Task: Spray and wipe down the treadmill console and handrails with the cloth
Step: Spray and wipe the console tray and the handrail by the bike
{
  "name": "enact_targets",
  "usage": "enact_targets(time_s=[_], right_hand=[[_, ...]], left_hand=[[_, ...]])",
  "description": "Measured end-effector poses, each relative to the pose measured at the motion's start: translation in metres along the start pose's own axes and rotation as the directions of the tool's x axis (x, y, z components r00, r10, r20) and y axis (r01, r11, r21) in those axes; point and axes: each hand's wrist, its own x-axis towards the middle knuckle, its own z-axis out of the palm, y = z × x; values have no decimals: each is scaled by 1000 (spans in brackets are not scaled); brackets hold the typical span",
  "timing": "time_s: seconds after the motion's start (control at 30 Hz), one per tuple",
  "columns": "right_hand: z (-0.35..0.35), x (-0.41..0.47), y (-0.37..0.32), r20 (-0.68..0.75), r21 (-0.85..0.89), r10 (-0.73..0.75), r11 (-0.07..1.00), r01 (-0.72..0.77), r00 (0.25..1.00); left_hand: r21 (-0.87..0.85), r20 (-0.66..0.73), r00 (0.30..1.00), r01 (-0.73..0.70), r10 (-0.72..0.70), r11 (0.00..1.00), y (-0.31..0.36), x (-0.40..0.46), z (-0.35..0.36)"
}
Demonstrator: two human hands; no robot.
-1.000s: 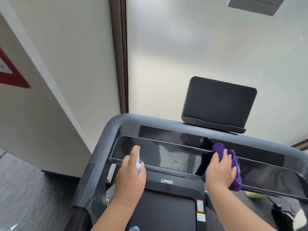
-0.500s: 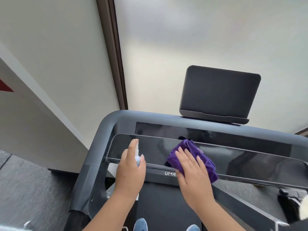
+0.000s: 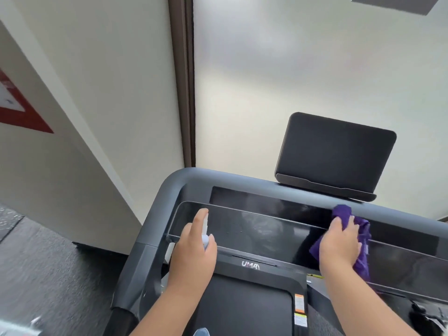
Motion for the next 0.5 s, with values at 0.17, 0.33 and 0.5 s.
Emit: enact_targets(time_s=[0.17,0.33,0.5], right_hand=[[79,-46,-70,223,-85,-408,896,435,885],[94,-121,-18,573,-137,-696,439,888,433],[37,-103,51,535,-173,-705,448,877,465]], left_hand=[[-40,-82,995,48,-51,998,-9,-9,-13],[-3,-117,991,61,-61,998,-11,-6,-21],[2,-98,993,61,-61,998,-8,1,-22]])
